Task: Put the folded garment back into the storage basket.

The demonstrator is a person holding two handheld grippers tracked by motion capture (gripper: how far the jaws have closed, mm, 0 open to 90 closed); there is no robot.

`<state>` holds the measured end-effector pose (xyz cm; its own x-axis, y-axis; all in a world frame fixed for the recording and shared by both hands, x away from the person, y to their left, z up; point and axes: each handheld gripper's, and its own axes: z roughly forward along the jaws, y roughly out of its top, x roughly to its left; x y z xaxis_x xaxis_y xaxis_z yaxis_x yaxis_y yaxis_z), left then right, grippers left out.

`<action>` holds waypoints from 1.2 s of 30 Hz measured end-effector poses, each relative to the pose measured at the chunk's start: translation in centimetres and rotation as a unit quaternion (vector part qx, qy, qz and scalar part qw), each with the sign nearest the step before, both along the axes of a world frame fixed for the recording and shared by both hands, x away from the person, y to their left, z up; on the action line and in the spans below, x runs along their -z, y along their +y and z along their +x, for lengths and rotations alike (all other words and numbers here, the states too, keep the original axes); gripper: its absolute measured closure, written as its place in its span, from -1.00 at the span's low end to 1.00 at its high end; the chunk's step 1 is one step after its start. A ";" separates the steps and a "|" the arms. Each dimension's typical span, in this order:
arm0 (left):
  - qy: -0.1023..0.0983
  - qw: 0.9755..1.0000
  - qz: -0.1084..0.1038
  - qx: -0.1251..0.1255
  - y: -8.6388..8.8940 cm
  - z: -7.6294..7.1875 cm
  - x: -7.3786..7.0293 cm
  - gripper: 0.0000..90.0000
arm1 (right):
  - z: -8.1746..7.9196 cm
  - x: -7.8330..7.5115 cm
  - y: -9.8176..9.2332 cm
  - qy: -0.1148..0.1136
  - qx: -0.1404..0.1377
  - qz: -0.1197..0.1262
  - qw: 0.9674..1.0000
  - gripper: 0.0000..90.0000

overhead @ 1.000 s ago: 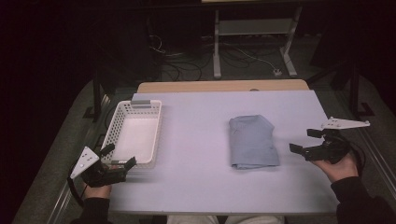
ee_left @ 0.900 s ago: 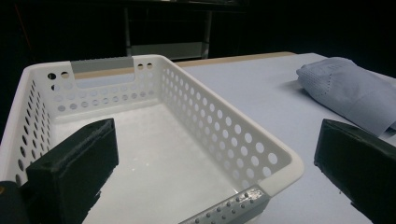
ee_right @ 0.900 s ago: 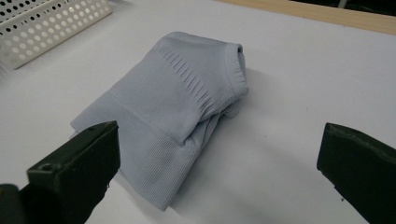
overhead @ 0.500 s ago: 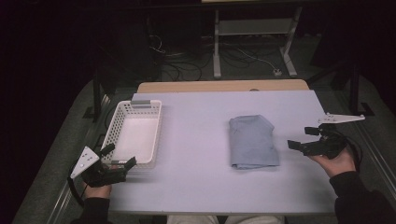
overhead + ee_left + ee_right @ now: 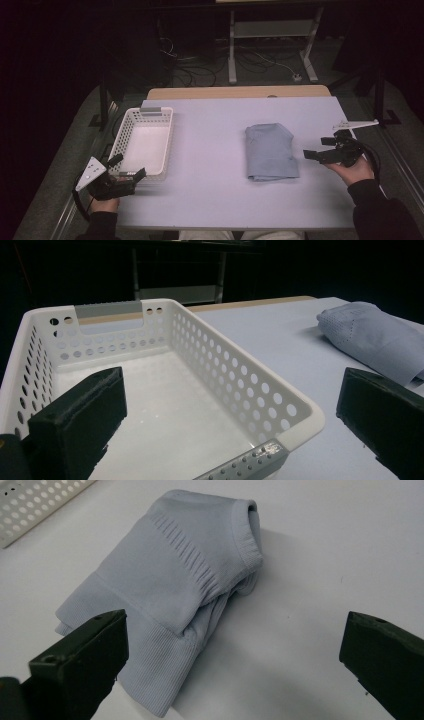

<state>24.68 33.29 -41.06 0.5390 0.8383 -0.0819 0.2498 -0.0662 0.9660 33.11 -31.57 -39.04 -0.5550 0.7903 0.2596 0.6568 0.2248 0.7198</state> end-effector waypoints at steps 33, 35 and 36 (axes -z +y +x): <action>0.001 1.000 0.001 0.002 0.0 0.1 0.0 -1.00 | 3.1 3.2 0.9 0.086 -0.003 0.040 0.995 -1.00; 0.001 1.000 0.000 0.002 0.0 0.1 0.0 -1.00 | 3.2 3.4 1.0 0.088 -0.006 0.043 0.995 -1.00; 0.001 1.000 0.000 0.002 0.0 0.1 0.0 -1.00 | 3.2 3.5 1.1 0.089 -0.007 0.043 0.995 -1.00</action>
<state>24.77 33.26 -41.09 0.5425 0.8360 -0.0824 0.2508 -0.0676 0.9657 36.36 -30.50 -42.53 -0.5057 0.7529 0.4211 0.7722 0.1773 0.6102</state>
